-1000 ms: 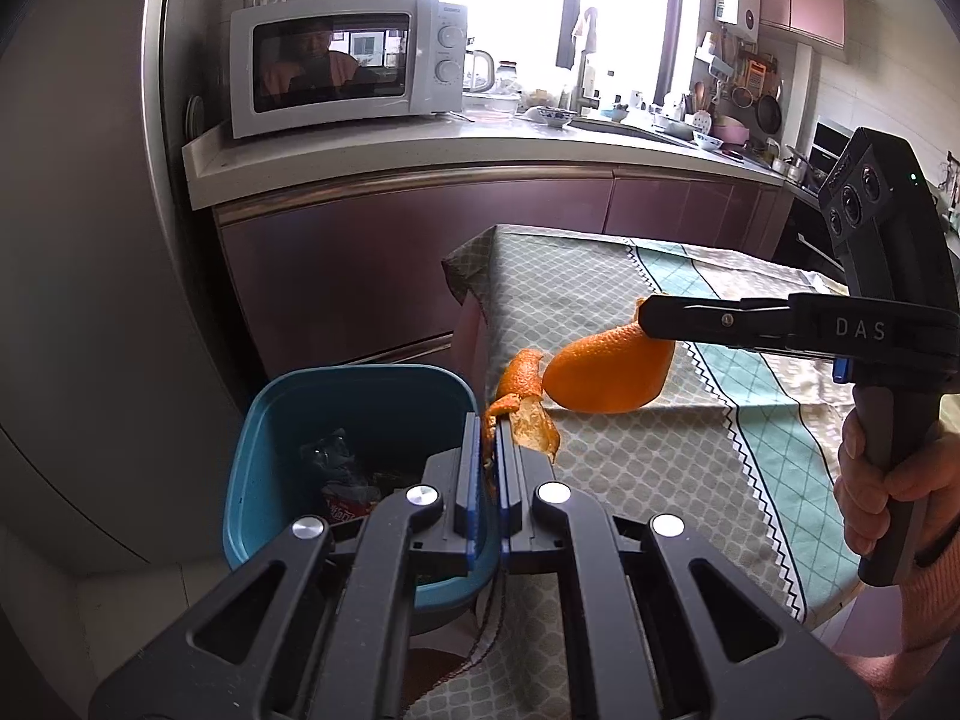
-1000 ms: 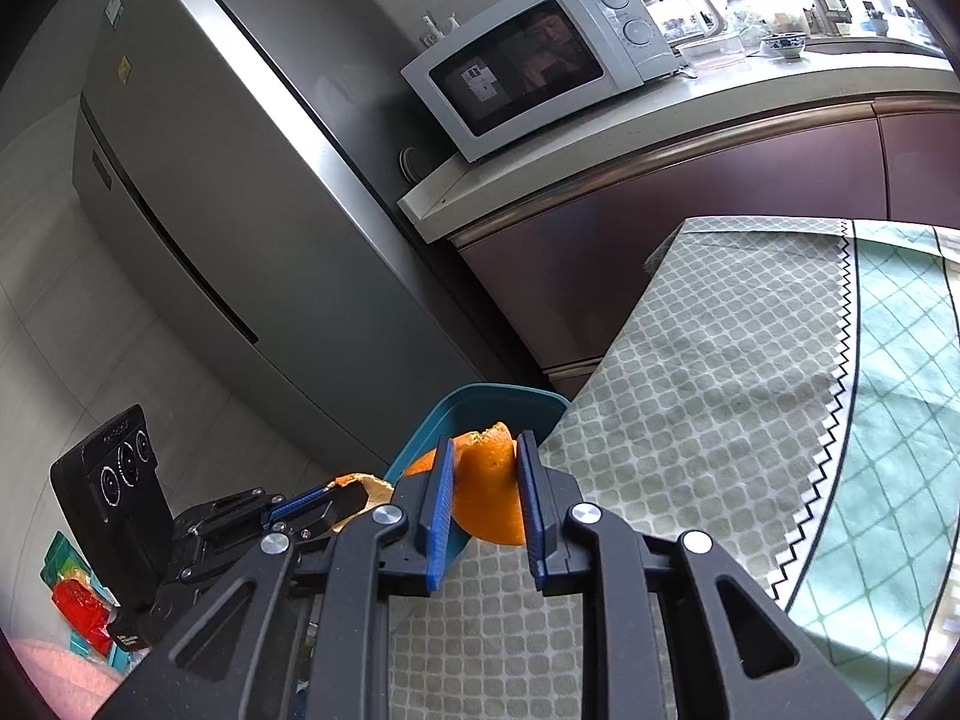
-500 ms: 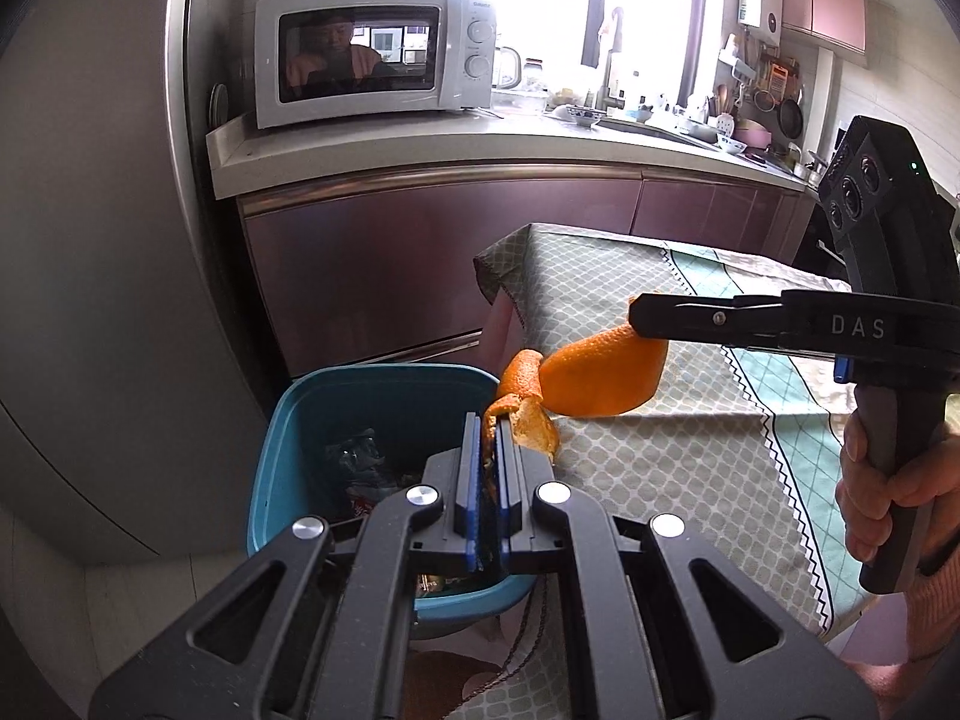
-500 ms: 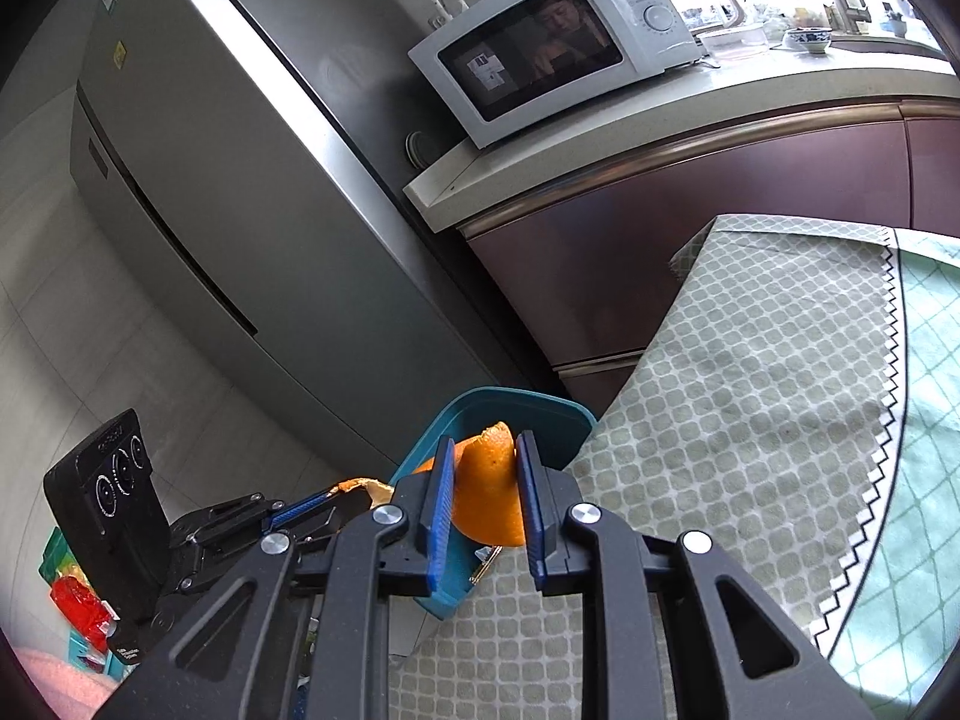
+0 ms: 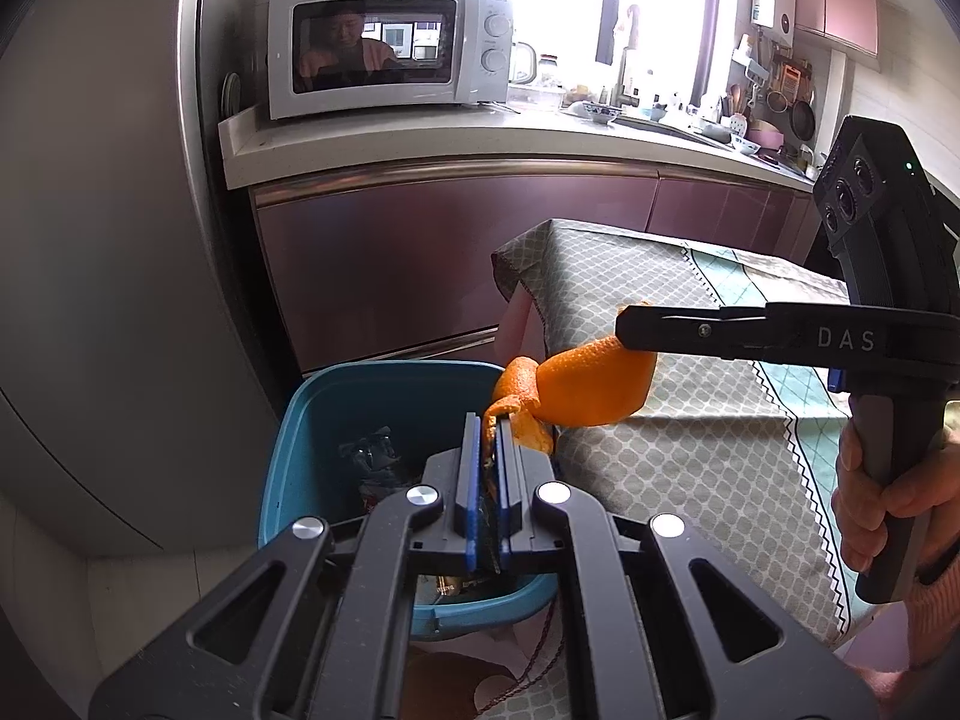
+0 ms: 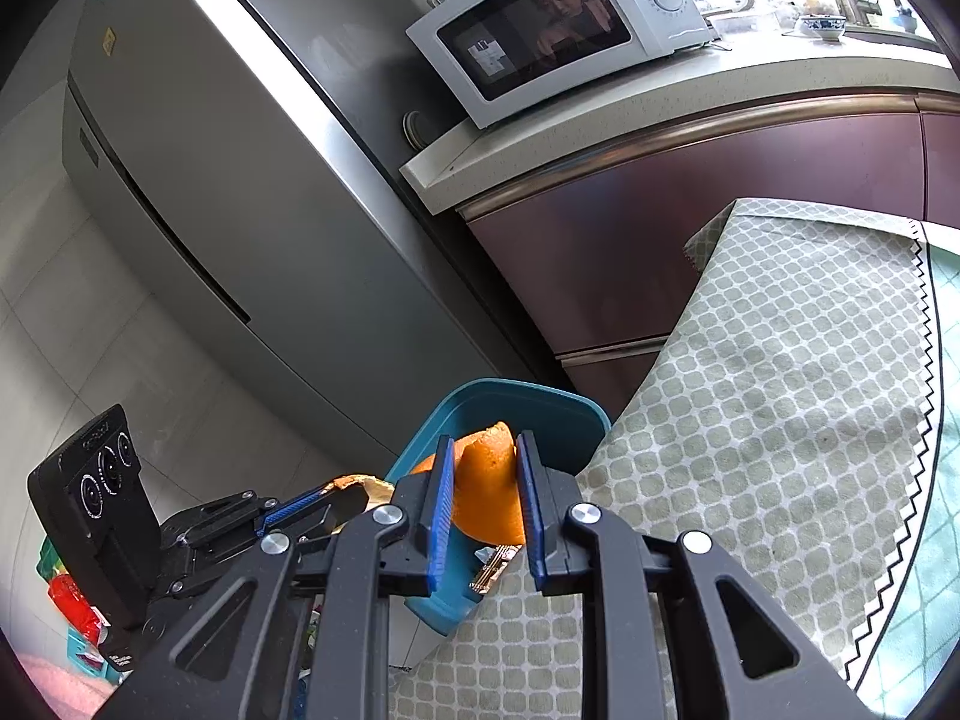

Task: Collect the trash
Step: 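Lower both peels into the bin and open both grippers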

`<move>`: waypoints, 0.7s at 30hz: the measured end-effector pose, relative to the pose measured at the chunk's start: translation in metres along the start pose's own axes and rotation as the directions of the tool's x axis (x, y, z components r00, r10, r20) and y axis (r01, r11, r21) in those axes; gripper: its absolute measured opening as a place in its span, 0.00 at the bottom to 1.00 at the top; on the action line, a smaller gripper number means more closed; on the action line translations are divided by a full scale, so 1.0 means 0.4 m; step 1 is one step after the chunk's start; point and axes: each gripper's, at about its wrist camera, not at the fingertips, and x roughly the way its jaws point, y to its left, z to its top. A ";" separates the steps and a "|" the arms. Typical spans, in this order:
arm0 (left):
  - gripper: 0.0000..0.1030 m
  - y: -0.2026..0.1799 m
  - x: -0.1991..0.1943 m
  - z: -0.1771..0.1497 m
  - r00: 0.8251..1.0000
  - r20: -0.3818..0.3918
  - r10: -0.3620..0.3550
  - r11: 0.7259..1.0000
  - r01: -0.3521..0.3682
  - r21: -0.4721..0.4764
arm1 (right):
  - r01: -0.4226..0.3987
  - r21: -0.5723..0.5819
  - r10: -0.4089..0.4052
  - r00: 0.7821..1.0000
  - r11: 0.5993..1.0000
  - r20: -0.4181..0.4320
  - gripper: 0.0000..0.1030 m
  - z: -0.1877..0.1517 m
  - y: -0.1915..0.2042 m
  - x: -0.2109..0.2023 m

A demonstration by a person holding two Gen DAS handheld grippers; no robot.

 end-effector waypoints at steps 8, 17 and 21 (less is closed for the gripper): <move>0.05 0.014 0.016 0.001 1.000 -0.007 0.009 1.000 -0.009 -0.012 | 0.005 -0.002 -0.005 1.000 1.000 -0.017 0.19 0.002 0.004 0.029; 0.05 0.021 0.032 -0.005 1.000 -0.014 0.020 1.000 -0.020 -0.022 | 0.013 0.002 -0.013 0.999 1.000 -0.031 0.19 0.004 0.002 0.048; 0.05 0.025 0.041 -0.007 1.000 -0.020 0.024 0.999 -0.025 -0.028 | 0.018 0.001 -0.018 0.999 1.000 -0.040 0.19 0.004 0.006 0.060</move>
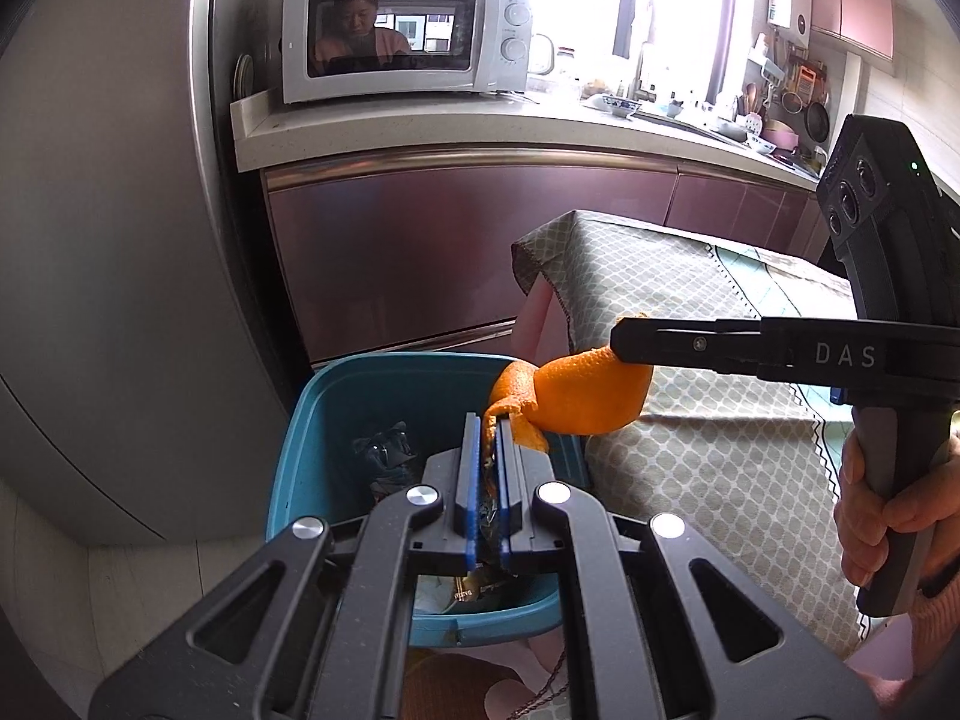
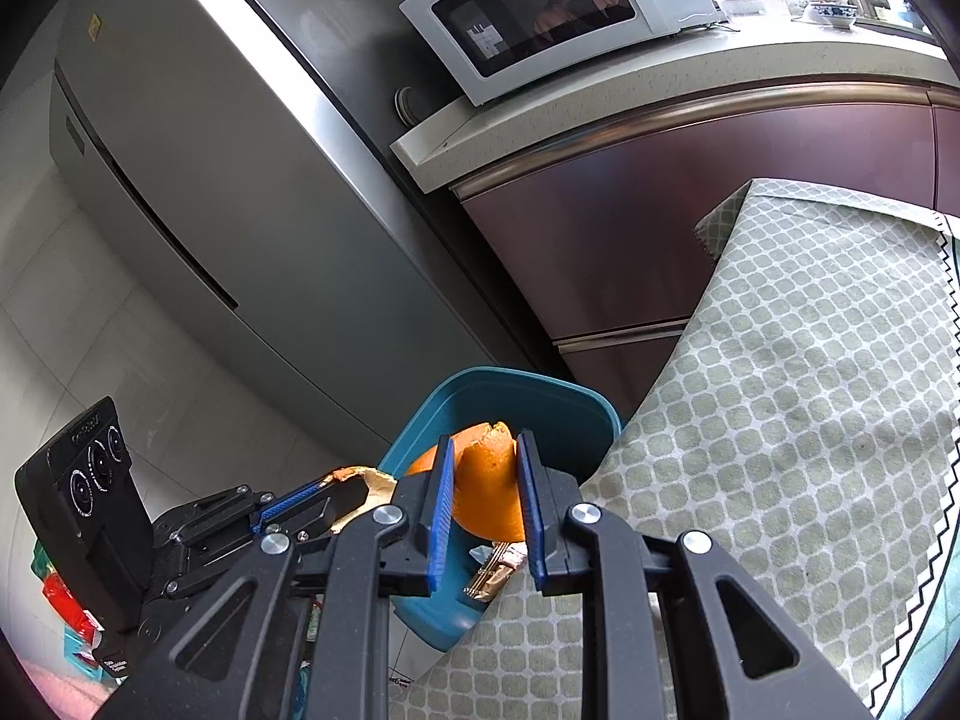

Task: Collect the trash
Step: 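Lower both peels into the bin and open both grippers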

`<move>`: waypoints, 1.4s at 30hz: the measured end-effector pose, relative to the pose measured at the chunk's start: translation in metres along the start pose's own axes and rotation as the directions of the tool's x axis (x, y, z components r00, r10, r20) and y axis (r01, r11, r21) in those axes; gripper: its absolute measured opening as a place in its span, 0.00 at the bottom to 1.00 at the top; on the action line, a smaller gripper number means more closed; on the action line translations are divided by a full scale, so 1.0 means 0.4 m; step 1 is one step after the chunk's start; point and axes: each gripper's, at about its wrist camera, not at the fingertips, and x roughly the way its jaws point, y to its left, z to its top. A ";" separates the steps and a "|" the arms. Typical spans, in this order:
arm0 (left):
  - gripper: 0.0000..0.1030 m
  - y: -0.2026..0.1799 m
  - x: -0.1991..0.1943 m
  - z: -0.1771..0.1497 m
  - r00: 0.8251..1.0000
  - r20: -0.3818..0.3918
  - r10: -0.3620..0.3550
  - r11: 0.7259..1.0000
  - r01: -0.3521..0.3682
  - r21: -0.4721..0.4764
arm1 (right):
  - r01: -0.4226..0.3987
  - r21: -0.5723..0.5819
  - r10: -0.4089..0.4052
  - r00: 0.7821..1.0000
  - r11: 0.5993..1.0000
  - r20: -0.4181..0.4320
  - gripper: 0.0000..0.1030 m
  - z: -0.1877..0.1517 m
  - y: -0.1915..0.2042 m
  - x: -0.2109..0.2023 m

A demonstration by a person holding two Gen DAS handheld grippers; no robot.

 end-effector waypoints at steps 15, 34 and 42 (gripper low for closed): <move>0.05 0.013 0.031 -0.006 1.000 -0.019 0.009 1.000 -0.009 -0.021 | 0.018 -0.007 -0.018 0.999 1.000 -0.029 0.19 -0.001 0.005 0.043; 0.05 0.013 0.048 -0.013 0.999 -0.031 0.016 0.999 -0.017 -0.027 | 0.037 -0.009 -0.037 0.998 0.999 -0.047 0.19 0.000 0.008 0.083; 0.05 0.014 0.060 -0.014 0.999 -0.036 0.019 0.999 -0.020 -0.027 | 0.049 -0.015 -0.049 0.997 0.999 -0.058 0.19 -0.001 0.007 0.100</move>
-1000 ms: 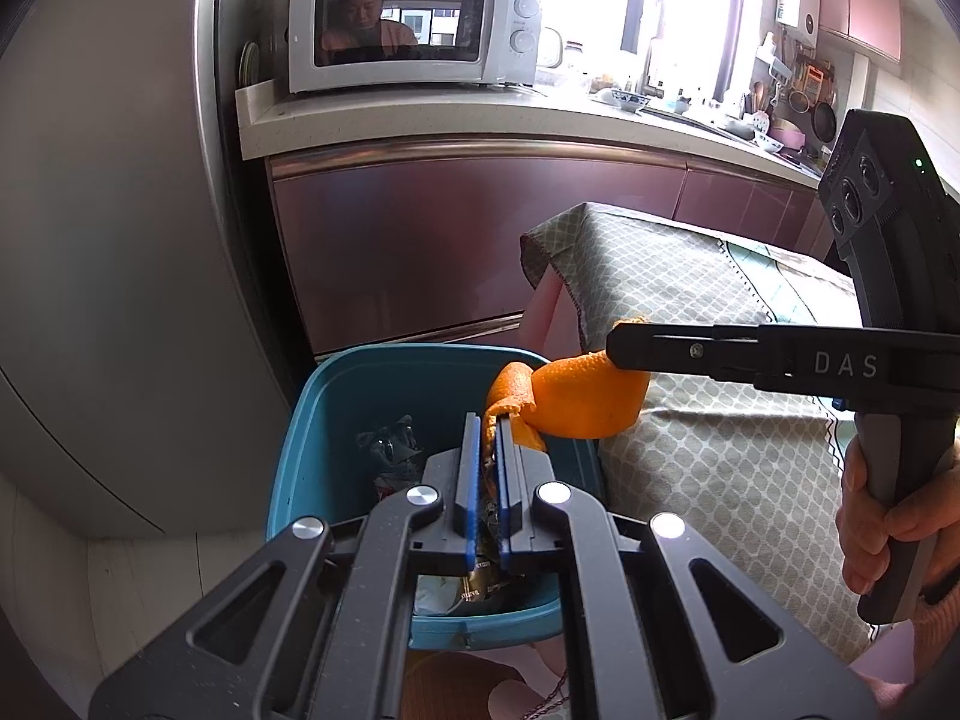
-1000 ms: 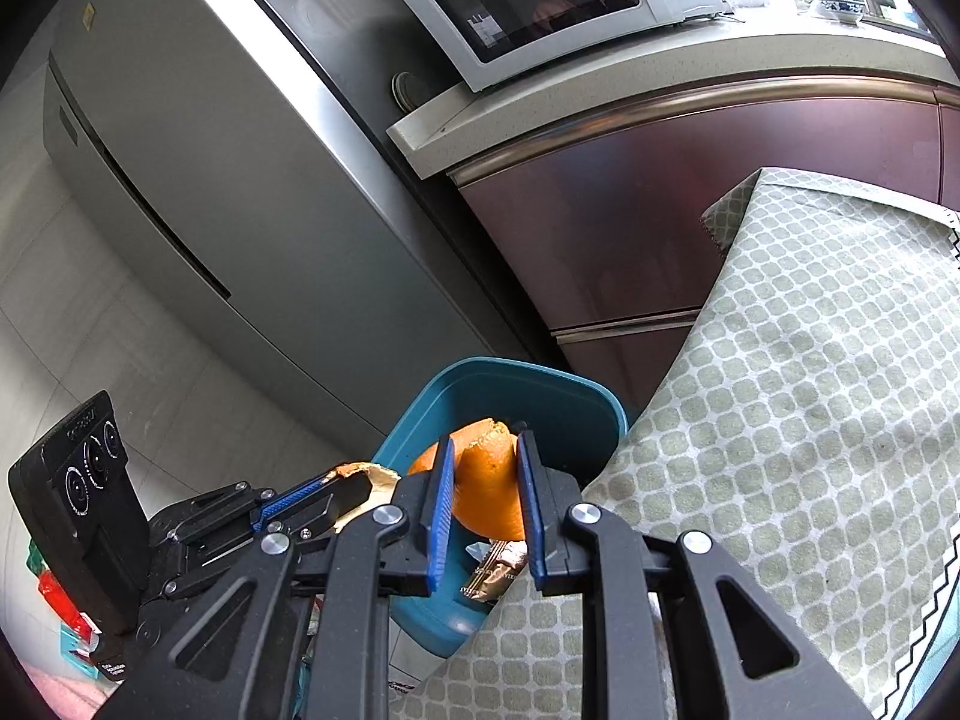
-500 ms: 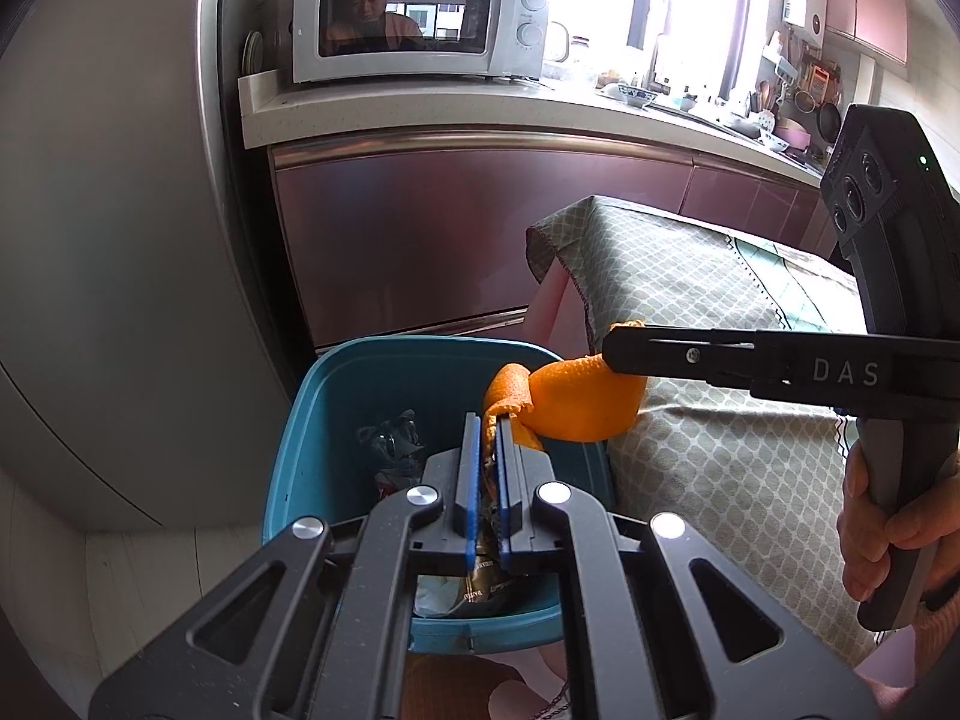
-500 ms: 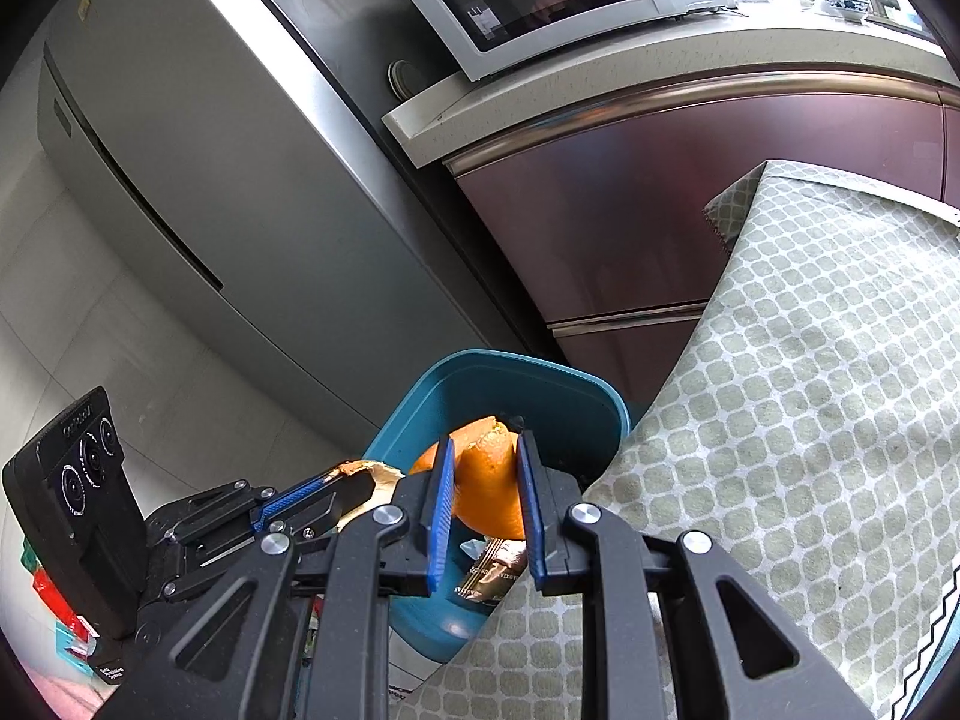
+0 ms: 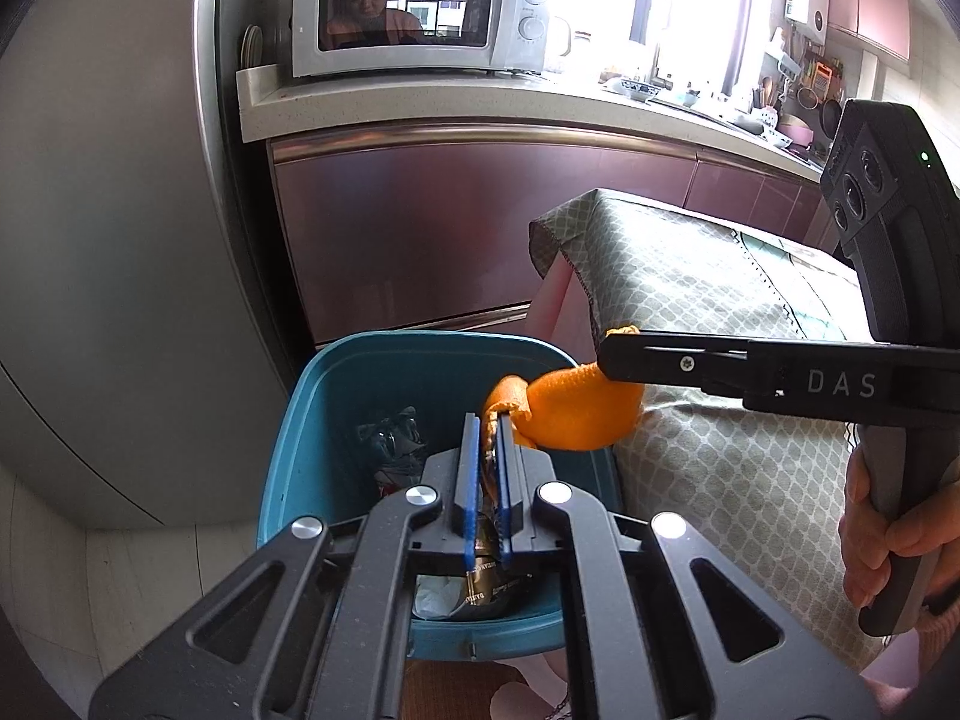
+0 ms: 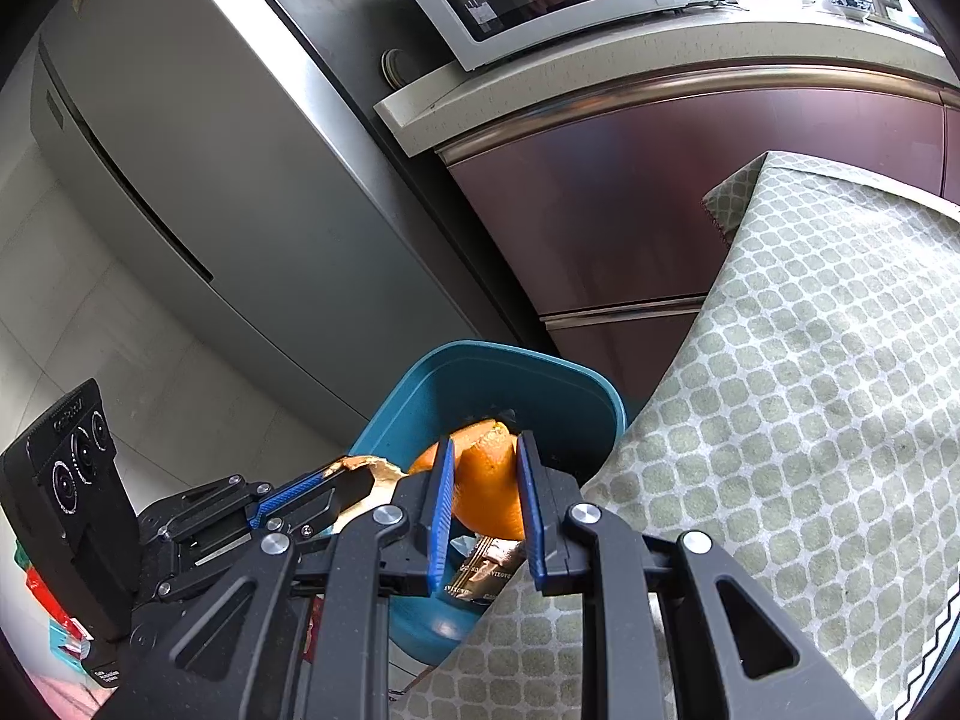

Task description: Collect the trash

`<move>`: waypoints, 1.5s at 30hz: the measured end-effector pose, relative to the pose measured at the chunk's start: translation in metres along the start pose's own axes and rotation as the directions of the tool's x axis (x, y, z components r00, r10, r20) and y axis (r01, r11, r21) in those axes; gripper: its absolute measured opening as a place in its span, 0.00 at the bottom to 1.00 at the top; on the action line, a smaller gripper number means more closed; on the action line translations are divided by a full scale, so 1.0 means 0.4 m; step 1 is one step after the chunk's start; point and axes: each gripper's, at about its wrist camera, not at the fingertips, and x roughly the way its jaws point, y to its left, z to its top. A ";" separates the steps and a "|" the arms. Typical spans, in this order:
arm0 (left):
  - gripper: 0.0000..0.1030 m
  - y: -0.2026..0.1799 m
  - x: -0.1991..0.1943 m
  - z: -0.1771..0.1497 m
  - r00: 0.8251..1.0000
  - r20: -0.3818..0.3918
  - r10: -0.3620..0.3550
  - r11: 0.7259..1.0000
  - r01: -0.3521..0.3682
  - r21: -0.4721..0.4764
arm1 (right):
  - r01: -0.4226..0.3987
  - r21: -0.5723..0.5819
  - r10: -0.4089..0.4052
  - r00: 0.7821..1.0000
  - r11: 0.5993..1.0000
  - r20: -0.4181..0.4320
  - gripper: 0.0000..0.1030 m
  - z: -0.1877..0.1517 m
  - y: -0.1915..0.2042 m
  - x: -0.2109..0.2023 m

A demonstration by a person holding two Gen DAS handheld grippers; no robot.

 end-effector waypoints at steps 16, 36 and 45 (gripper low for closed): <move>0.06 0.002 0.036 -0.007 1.000 -0.027 0.013 1.000 -0.013 -0.006 | 0.034 -0.042 -0.035 0.999 0.999 -0.023 0.18 0.004 0.025 0.033; 0.13 0.000 0.042 -0.013 1.000 -0.017 0.023 1.000 -0.023 -0.016 | 0.025 -0.052 -0.027 0.999 0.998 -0.039 0.15 -0.012 0.032 0.031; 0.65 0.006 -0.014 -0.032 0.996 0.049 0.068 0.997 -0.067 -0.023 | 0.060 -0.087 -0.059 0.998 0.994 0.013 0.32 -0.038 0.047 -0.018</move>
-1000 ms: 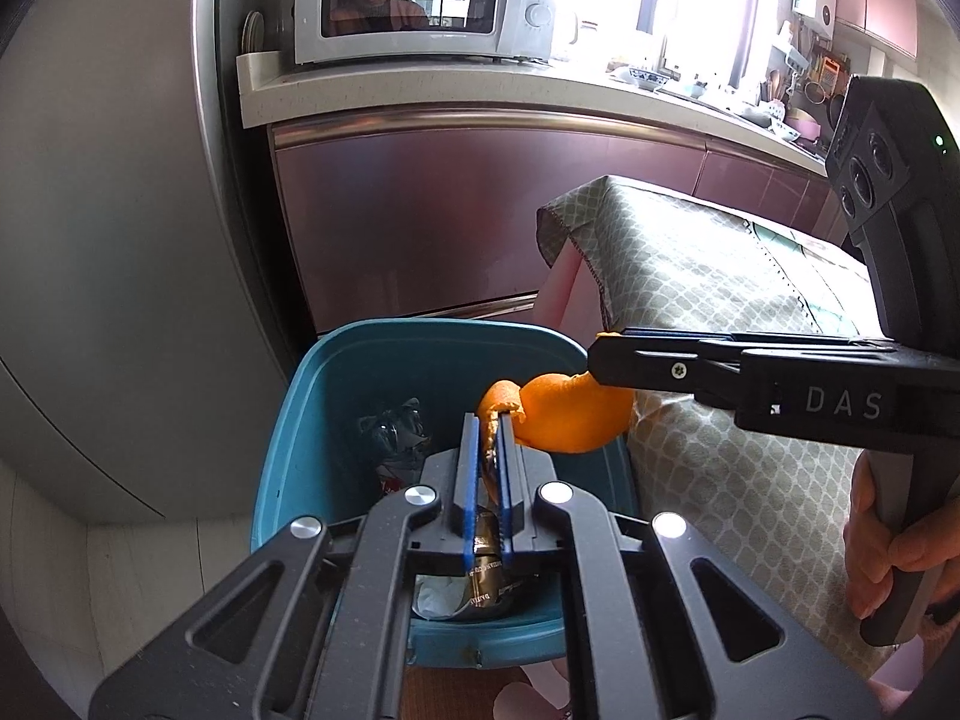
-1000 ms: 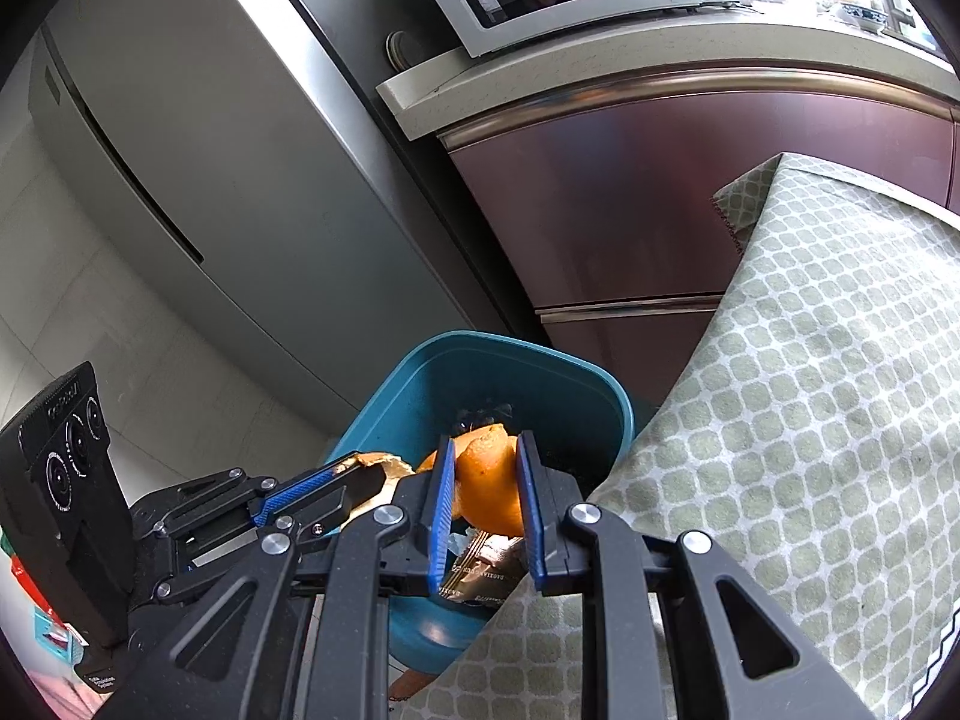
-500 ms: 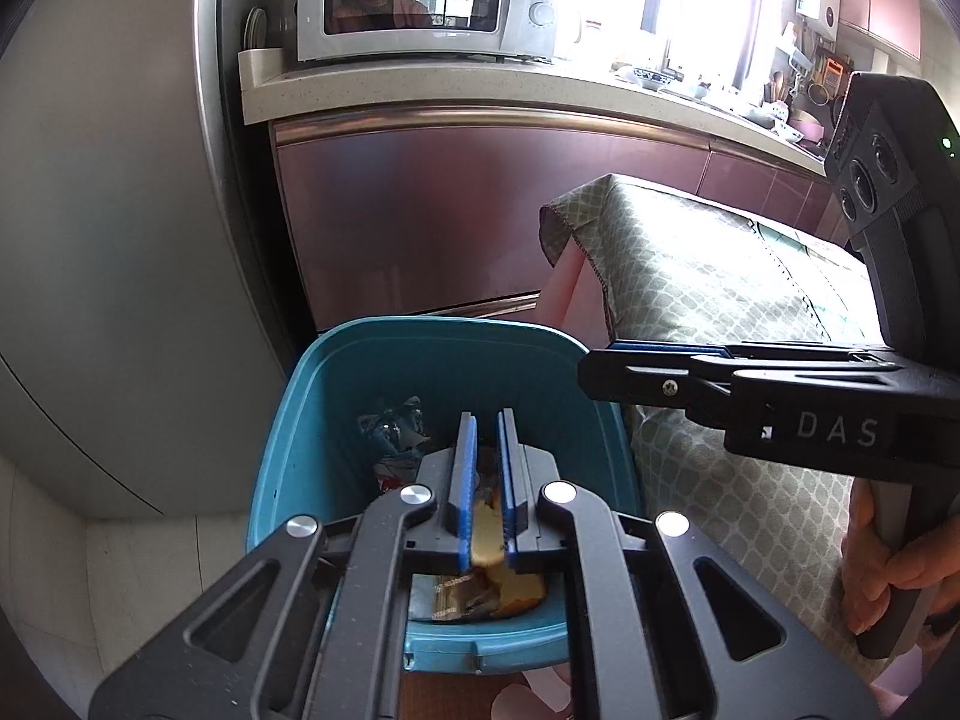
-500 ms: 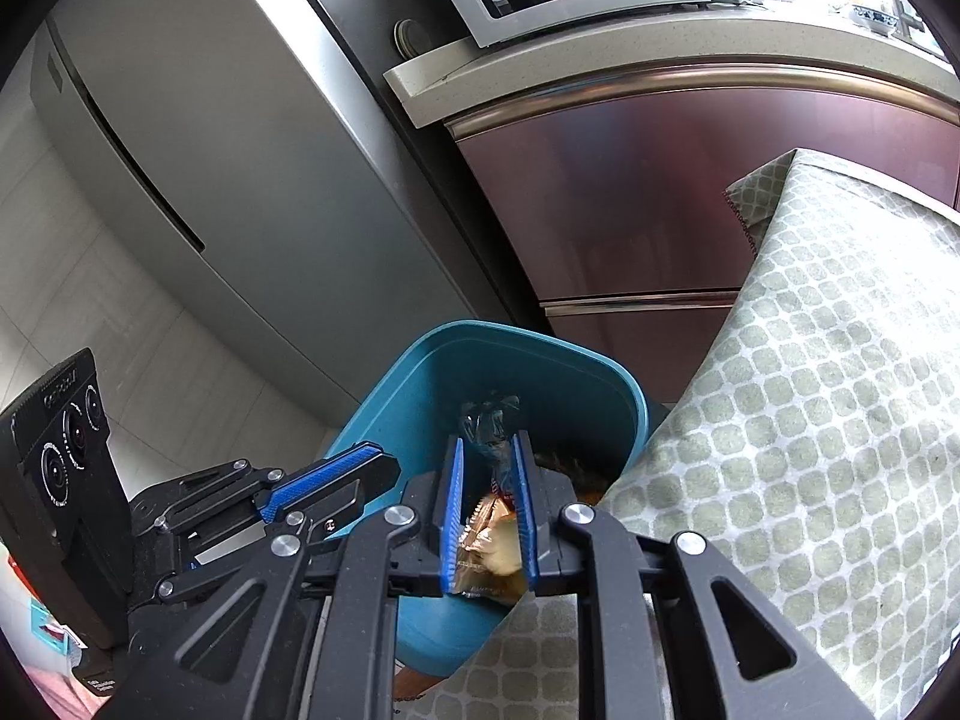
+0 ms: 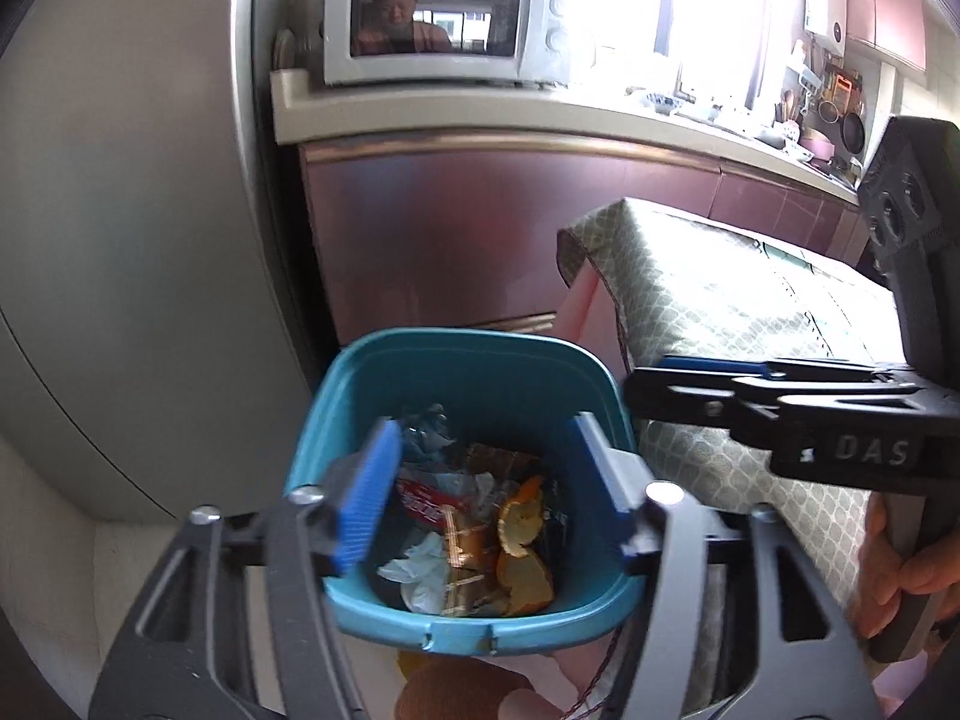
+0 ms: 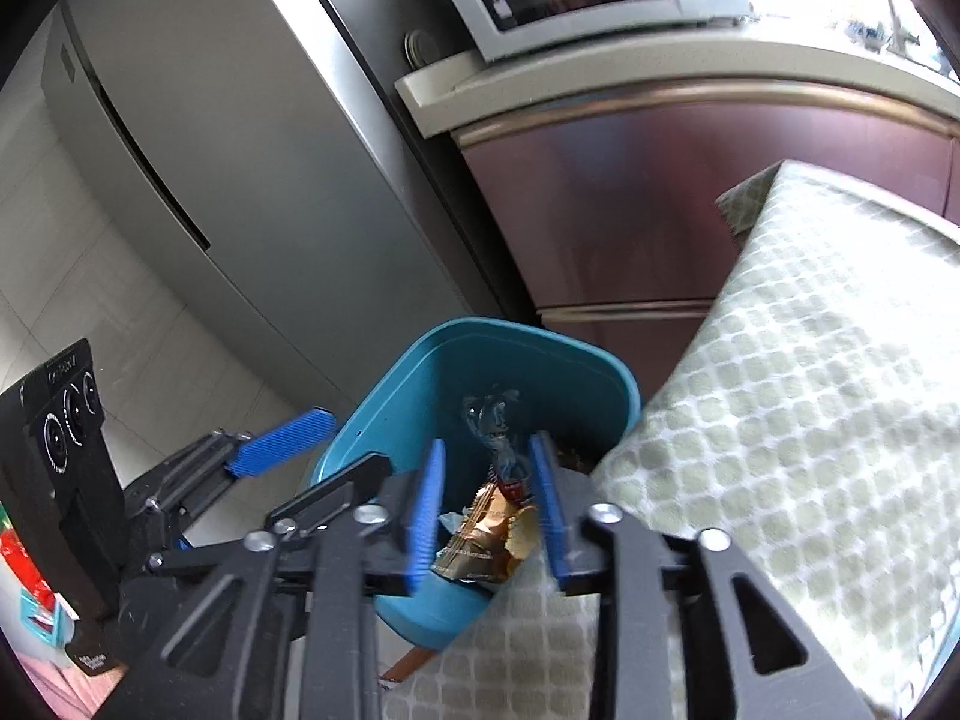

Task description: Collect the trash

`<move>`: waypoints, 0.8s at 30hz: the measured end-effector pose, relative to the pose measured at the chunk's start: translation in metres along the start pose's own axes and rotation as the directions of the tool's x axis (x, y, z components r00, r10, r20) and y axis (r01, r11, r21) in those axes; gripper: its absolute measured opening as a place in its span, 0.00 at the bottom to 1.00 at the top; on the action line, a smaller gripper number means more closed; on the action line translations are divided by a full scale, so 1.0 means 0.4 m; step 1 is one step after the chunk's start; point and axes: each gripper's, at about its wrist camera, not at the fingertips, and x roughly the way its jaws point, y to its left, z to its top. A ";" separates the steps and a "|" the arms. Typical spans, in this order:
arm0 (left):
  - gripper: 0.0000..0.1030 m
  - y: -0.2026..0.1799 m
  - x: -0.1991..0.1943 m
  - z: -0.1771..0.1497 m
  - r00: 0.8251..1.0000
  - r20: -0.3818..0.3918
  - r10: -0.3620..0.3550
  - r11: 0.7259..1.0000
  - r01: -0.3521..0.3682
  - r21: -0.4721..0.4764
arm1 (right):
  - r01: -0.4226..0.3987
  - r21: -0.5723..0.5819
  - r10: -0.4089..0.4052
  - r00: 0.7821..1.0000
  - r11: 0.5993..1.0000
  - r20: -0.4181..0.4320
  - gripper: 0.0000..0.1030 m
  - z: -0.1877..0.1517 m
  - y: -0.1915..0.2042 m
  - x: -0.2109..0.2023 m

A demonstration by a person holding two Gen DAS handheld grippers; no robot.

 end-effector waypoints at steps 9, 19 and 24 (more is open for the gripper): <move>0.95 -0.028 -0.141 -0.025 0.988 0.146 0.041 0.999 -0.044 0.020 | 0.113 -0.038 -0.105 0.982 0.993 0.159 0.68 -0.079 0.001 -0.168; 0.95 -0.124 -0.295 -0.038 0.958 0.286 0.025 0.999 -0.031 0.014 | 0.368 -0.002 -0.341 0.864 0.930 0.370 0.94 -0.223 0.009 -0.362; 0.95 -0.181 -0.360 -0.062 0.934 0.355 0.033 0.997 -0.054 0.048 | 0.441 0.040 -0.408 0.788 0.897 0.461 0.94 -0.289 0.008 -0.437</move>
